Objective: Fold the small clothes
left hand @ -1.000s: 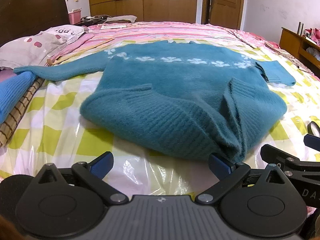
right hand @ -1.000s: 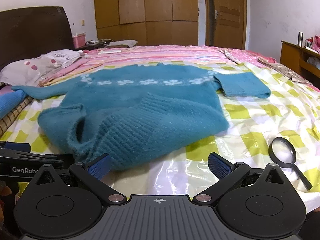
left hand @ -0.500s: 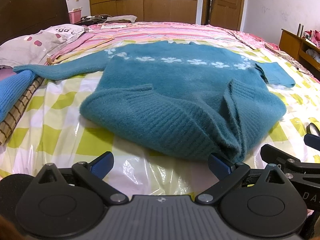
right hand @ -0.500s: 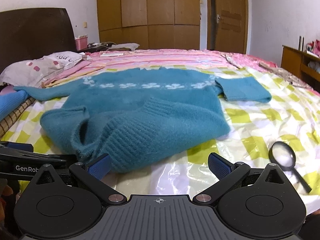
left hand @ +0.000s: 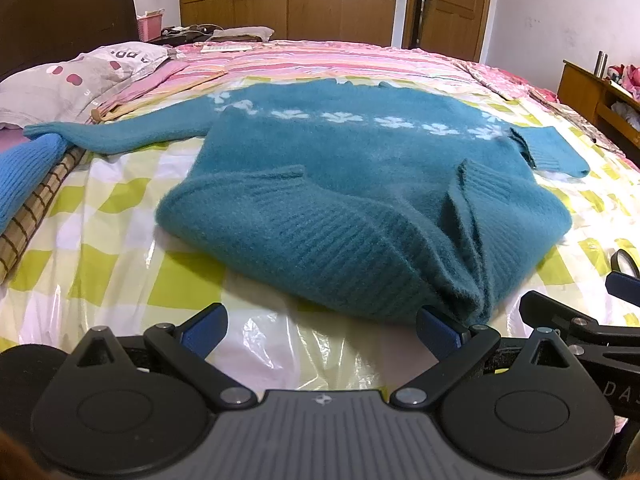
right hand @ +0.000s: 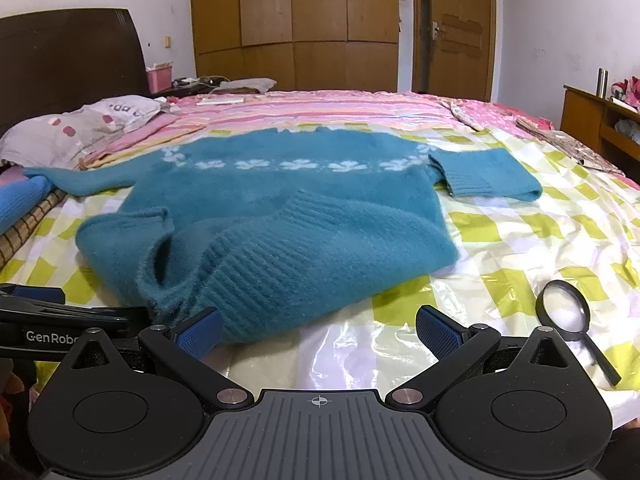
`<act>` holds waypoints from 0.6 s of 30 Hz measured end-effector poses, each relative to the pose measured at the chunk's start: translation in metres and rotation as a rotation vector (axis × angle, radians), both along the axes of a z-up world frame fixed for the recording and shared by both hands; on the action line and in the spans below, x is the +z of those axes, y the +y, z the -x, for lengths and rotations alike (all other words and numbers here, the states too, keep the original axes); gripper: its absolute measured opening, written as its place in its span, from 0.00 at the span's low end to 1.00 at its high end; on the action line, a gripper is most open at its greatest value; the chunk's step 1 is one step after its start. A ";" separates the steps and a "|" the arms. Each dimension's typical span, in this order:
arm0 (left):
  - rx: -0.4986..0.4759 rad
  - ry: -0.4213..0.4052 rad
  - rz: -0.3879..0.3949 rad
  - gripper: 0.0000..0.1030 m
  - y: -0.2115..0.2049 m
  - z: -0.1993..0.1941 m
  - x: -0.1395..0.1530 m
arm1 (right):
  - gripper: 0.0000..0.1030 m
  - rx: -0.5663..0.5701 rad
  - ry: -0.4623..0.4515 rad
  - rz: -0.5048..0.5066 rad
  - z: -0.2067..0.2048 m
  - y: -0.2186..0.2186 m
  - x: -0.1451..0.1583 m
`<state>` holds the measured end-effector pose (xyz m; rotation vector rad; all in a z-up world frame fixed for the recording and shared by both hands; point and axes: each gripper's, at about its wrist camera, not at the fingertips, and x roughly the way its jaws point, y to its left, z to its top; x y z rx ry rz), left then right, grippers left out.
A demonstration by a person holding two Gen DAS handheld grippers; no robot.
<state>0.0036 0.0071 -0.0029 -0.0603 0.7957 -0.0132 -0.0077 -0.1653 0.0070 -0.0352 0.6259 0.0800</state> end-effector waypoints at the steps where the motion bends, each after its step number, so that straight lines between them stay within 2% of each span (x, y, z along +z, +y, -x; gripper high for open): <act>1: 0.000 0.001 0.001 1.00 0.000 0.000 0.000 | 1.00 0.000 0.001 0.003 0.000 0.000 0.000; 18: 0.003 0.001 0.006 1.00 0.001 -0.001 -0.002 | 1.00 -0.012 -0.012 0.022 -0.003 0.002 0.005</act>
